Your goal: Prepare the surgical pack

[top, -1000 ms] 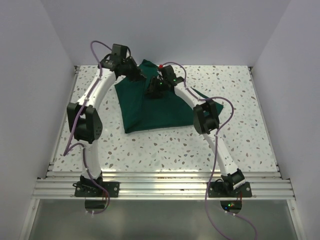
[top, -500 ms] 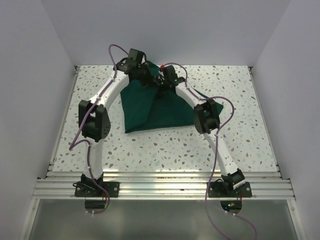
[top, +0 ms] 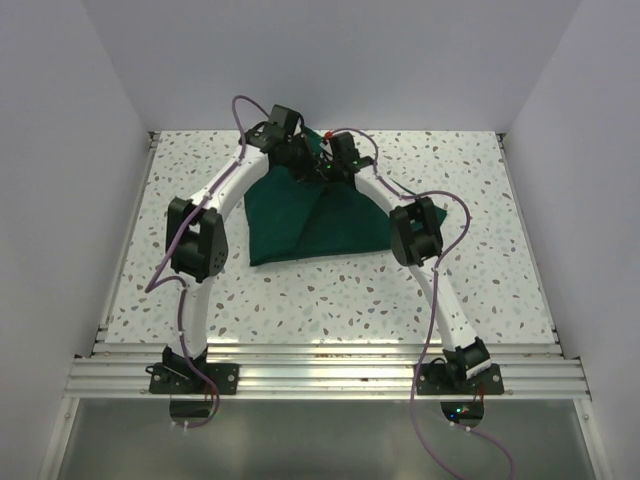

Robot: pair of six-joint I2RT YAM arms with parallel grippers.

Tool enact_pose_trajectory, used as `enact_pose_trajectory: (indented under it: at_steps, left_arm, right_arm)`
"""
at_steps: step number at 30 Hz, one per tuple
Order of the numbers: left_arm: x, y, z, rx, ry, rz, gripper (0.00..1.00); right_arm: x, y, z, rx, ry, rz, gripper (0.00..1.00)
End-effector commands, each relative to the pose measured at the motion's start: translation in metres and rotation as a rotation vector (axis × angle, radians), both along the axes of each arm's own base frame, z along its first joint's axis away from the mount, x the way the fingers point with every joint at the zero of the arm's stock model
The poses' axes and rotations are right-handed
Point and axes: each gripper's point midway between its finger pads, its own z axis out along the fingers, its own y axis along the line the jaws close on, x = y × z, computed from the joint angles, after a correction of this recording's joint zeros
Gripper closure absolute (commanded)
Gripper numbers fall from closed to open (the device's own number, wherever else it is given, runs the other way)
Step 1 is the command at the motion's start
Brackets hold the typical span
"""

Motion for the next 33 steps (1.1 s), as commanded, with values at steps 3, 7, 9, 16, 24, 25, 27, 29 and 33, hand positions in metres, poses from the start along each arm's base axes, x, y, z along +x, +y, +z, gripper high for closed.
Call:
enact_pose_trajectory:
  at_steps: [3, 7, 9, 16, 24, 25, 27, 29, 33]
  left_arm:
    - [-0.003, -0.013, 0.005, -0.041, -0.017, -0.04, 1.0]
    - [-0.001, -0.011, -0.01, -0.019, 0.003, -0.038, 1.0]
    - [0.0, -0.011, -0.018, -0.011, 0.016, -0.041, 1.0]
    - [-0.002, -0.013, -0.032, -0.016, 0.047, -0.044, 1.0]
    - [0.005, -0.02, -0.043, -0.03, 0.072, -0.049, 1.0]
    - [0.004, -0.02, -0.045, -0.031, 0.076, -0.051, 1.0]
    - [0.003, -0.021, -0.052, -0.037, 0.09, -0.054, 1.0]
    - [0.002, -0.021, -0.055, -0.039, 0.098, -0.053, 1.0]
    - [0.005, -0.024, -0.053, -0.05, 0.091, -0.061, 1.0]
  right_arm:
    - [-0.011, -0.015, -0.032, -0.07, 0.099, -0.03, 0.5]
    - [-0.01, -0.014, -0.031, -0.054, 0.103, -0.027, 0.49]
    - [-0.007, -0.017, -0.026, -0.041, 0.098, -0.035, 0.49]
    - [0.011, -0.03, -0.008, 0.036, 0.107, -0.094, 0.48]
    - [0.025, -0.043, -0.003, 0.057, 0.11, -0.126, 0.48]
    - [0.025, -0.047, 0.0, 0.055, 0.107, -0.134, 0.48]
    - [0.034, -0.061, 0.003, 0.056, 0.097, -0.165, 0.47]
    - [0.042, -0.074, 0.005, 0.06, 0.094, -0.189, 0.46]
    - [0.057, -0.093, 0.014, 0.069, 0.077, -0.222, 0.45]
